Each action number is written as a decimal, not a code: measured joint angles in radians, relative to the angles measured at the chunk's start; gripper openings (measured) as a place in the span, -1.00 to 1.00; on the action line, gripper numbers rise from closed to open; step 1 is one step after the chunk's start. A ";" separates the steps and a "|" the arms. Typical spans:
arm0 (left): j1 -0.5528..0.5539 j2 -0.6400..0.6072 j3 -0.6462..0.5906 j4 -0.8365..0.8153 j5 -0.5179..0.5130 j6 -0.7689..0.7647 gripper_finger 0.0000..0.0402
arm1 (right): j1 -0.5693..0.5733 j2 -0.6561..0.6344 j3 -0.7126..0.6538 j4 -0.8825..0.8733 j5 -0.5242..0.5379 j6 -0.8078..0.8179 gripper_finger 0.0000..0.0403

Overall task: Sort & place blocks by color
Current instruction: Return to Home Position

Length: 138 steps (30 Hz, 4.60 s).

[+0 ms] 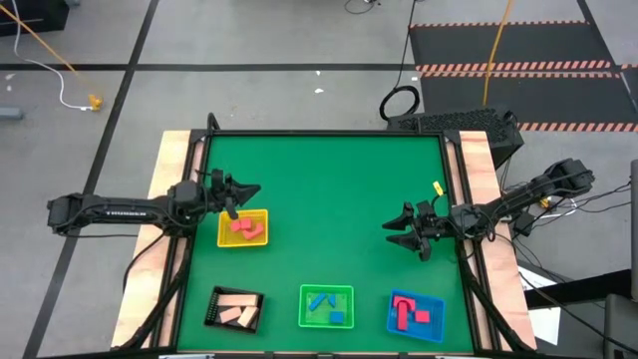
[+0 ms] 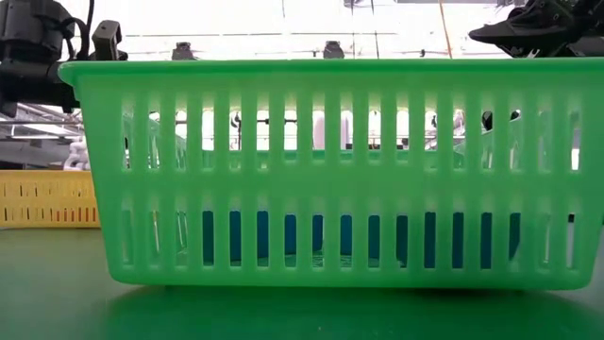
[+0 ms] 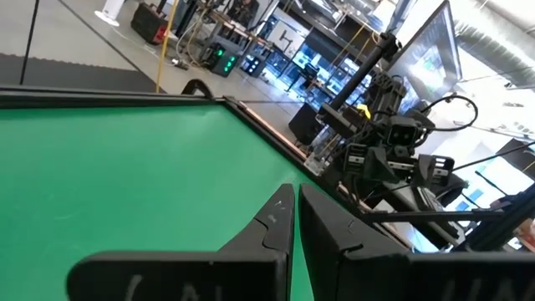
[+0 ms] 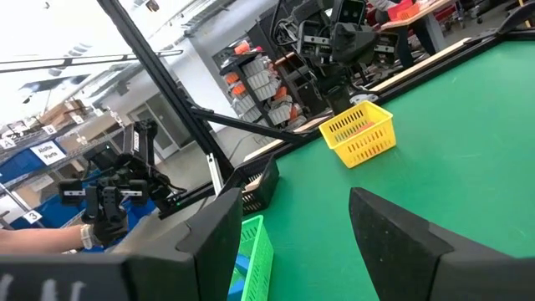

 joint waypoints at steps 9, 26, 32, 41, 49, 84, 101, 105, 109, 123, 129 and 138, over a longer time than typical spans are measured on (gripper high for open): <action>0.000 0.000 0.000 -0.003 0.001 -0.020 -0.89 | 0.000 0.000 -0.006 0.001 0.001 -0.016 0.05; 0.000 0.000 0.000 -0.004 0.001 0.029 -0.89 | 0.000 0.000 -0.027 -0.034 0.092 -0.026 0.05; 0.000 0.000 0.000 -0.004 0.001 0.121 -0.89 | 0.000 0.000 -0.028 -0.128 0.231 -0.026 0.05; 0.000 0.000 0.000 -0.005 0.001 0.110 -0.89 | 0.000 0.000 -0.029 -0.172 0.285 -0.023 0.05; 0.000 0.000 0.000 -0.004 0.001 0.110 -0.89 | 0.000 0.000 -0.029 -0.172 0.284 -0.019 0.05; 0.000 0.000 0.000 -0.004 0.001 0.111 -0.89 | 0.000 0.000 -0.030 -0.172 0.283 -0.018 0.05; 0.000 0.000 0.000 -0.004 0.001 0.111 -0.89 | 0.000 0.000 -0.030 -0.172 0.283 -0.018 0.05; 0.000 0.000 0.000 -0.004 0.001 0.111 -0.89 | 0.000 0.000 -0.030 -0.173 0.283 -0.018 0.05; 0.000 0.000 0.000 -0.004 0.001 0.111 -0.89 | 0.001 0.000 -0.030 -0.173 0.283 -0.018 0.05; 0.000 0.000 0.000 -0.004 0.001 0.111 -0.89 | 0.000 0.000 -0.030 -0.173 0.283 -0.018 0.05; 0.000 0.000 0.000 -0.004 0.001 0.111 -0.89 | 0.001 0.000 -0.030 -0.172 0.283 -0.018 0.05; 0.000 0.000 0.000 -0.004 0.001 0.111 -0.89 | 0.001 0.000 -0.030 -0.173 0.283 -0.018 0.05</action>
